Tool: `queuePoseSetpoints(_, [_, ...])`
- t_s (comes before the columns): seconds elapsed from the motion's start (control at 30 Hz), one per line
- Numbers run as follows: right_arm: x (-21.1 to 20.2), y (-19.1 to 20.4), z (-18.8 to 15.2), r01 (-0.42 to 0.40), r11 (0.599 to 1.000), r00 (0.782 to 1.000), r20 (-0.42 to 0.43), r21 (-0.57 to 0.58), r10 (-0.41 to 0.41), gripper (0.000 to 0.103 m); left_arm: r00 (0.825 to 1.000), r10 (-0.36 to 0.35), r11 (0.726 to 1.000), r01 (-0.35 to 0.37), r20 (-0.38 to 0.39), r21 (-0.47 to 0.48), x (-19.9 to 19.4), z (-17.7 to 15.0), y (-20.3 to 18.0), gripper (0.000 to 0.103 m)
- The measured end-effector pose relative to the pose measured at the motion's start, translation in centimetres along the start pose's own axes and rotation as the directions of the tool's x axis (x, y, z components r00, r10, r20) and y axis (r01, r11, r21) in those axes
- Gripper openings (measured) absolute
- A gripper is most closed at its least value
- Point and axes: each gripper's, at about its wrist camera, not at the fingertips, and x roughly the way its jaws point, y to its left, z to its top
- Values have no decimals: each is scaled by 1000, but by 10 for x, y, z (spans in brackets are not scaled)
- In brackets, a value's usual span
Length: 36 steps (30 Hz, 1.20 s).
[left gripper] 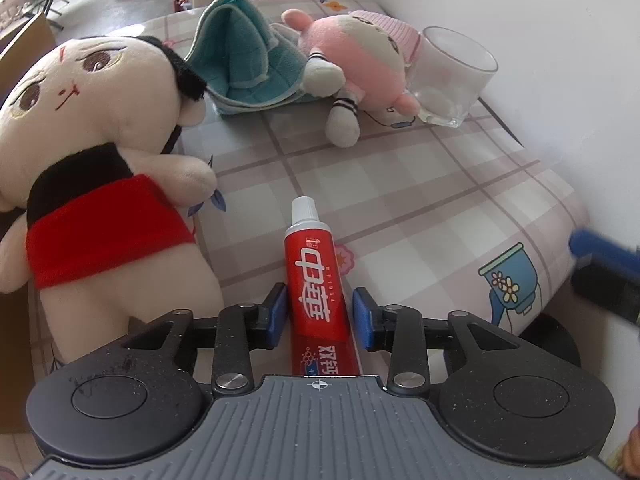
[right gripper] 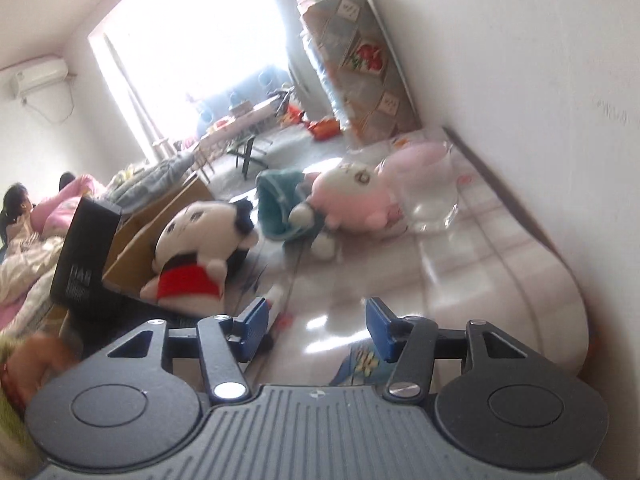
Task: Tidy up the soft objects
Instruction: 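Grasp the toothpaste tube with the left gripper while the right grasps the teal cloth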
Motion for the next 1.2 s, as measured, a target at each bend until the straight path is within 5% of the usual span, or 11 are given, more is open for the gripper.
queuePoseSetpoints(0.33, [45,12,60,-78,997,995,54,-25,80,66,998,-9,998,12,54,-57,-1,-4,10,28])
queuePoseSetpoints(0.43, [67,20,93,-132,989,990,48,-60,135,86,998,-16,997,21,64,-75,-3,-6,15,28])
queuePoseSetpoints(0.5, [92,27,115,-147,984,989,10,-104,149,95,997,-23,995,30,70,-99,-5,-7,19,28])
queuePoseSetpoints(0.77, [211,40,168,-141,980,974,-194,-140,113,96,994,-61,983,75,90,-168,-11,-14,40,28])
queuePoseSetpoints(1.0, [296,38,177,-114,974,925,-380,-194,33,101,990,-105,971,122,95,-207,-12,-14,53,28])
queuePoseSetpoints(1.2, [337,41,158,-115,953,841,-538,-281,-57,93,987,-126,964,145,97,-222,-13,-15,58,28])
